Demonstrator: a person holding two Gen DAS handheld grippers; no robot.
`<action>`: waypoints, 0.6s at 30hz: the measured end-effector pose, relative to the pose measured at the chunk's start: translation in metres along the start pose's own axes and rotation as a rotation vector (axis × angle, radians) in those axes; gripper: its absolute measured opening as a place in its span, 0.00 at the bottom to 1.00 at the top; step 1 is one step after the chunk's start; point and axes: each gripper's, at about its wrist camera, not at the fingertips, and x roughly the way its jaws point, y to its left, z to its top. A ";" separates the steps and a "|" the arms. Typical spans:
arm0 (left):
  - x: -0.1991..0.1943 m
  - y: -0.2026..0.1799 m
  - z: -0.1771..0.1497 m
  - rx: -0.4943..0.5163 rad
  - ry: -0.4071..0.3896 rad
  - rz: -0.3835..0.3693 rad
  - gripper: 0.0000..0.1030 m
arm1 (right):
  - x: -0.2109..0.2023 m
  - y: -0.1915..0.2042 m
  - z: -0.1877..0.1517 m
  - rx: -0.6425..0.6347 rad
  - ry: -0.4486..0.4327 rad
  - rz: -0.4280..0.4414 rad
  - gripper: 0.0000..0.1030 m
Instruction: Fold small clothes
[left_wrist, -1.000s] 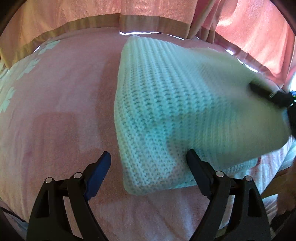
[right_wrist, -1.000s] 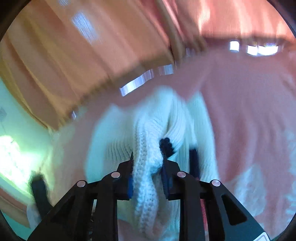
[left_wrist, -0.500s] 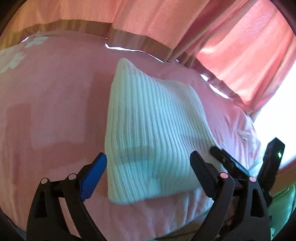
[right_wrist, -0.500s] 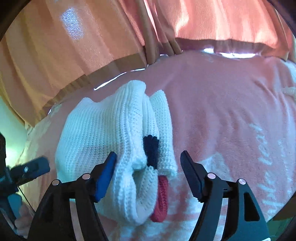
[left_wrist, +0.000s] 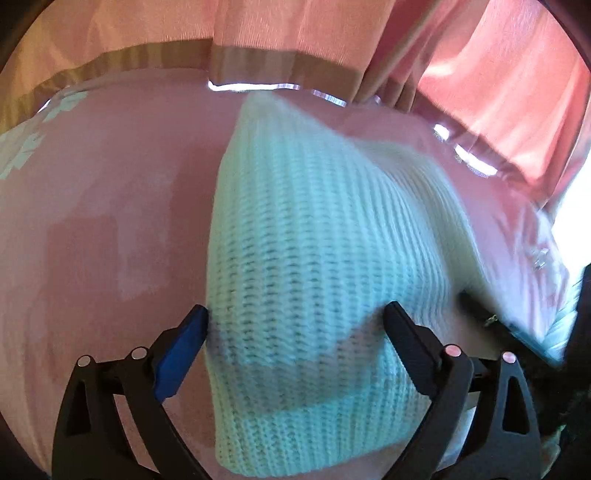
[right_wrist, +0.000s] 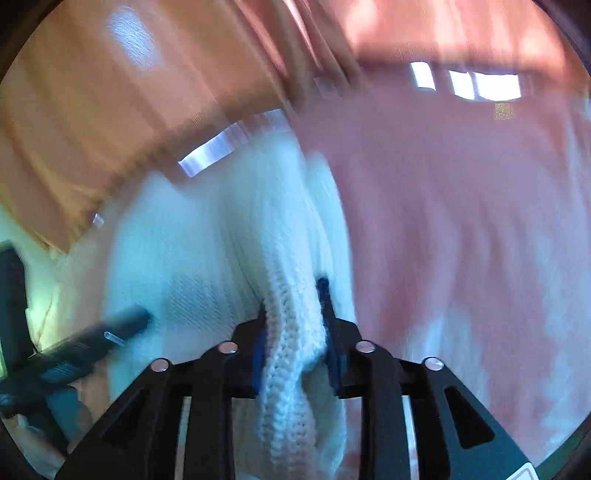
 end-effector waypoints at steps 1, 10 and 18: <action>-0.001 0.004 -0.002 -0.013 0.002 -0.008 0.91 | -0.005 0.000 0.001 0.001 -0.016 0.013 0.32; -0.002 0.045 -0.011 -0.190 0.034 -0.180 0.92 | -0.001 -0.012 -0.009 0.047 0.002 0.078 0.71; 0.015 0.045 -0.014 -0.207 0.014 -0.258 0.88 | 0.023 -0.014 -0.010 0.096 0.034 0.158 0.56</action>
